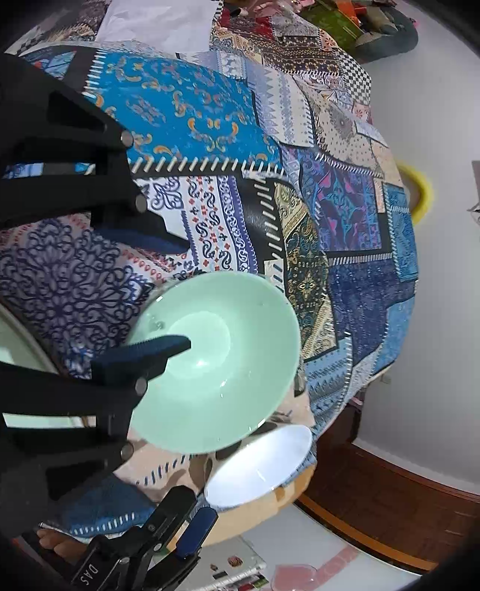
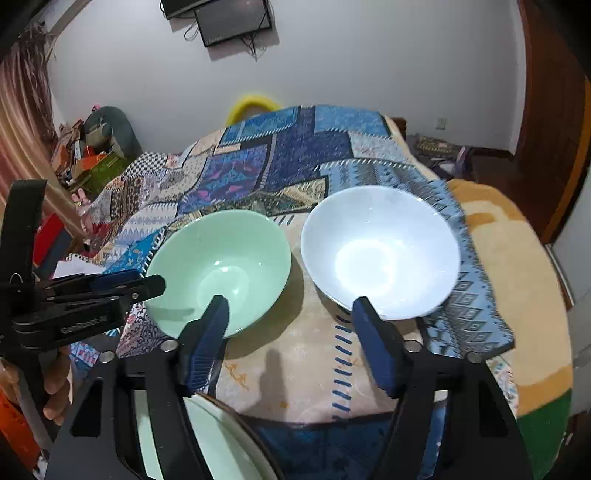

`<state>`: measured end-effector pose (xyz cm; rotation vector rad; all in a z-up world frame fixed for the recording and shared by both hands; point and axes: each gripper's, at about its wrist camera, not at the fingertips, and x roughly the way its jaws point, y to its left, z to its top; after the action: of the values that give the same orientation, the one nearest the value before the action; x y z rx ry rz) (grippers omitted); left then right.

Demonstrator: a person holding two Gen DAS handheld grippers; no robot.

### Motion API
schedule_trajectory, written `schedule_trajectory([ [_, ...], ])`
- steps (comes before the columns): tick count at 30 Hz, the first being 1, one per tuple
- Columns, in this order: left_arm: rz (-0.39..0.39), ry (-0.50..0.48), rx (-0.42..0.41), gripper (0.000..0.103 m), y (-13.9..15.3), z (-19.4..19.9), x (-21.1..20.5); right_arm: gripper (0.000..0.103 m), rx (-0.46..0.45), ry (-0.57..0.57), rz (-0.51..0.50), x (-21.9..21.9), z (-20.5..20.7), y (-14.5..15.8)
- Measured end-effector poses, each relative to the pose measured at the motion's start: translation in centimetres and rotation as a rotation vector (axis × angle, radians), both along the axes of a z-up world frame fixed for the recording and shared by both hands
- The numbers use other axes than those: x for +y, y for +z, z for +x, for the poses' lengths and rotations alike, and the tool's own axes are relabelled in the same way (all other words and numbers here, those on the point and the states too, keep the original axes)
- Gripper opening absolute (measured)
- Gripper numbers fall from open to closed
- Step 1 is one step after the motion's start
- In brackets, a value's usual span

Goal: Organize plates and bowls
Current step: 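Grasp the light green bowl rim with both grippers, then lift the light green bowl and carry it over the pale pink bowl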

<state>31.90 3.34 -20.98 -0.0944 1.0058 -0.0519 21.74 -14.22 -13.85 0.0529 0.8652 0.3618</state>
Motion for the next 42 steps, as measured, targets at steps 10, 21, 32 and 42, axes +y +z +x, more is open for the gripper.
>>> schedule_trajectory([
  [10, 0.038, -0.005, 0.034, 0.021, -1.8, 1.1, -0.1, 0.039, 0.096, 0.051, 0.016, 1.3, 1.9, -2.2],
  [21, 0.037, -0.023, 0.037, 0.018, -2.0, 1.3, -0.2, 0.02, 0.123, 0.079, -0.007, 2.8, 3.0, -2.9],
  [32, -0.002, -0.006, 0.038, 0.017, -1.2, -0.1, -0.1, 0.02, 0.098, 0.084, -0.024, 3.0, 2.1, -1.6],
  [42, -0.004, -0.003, 0.003, 0.017, 1.2, -3.3, -0.4, 0.02, 0.073, 0.082, 0.01, 2.9, 0.2, 0.0],
])
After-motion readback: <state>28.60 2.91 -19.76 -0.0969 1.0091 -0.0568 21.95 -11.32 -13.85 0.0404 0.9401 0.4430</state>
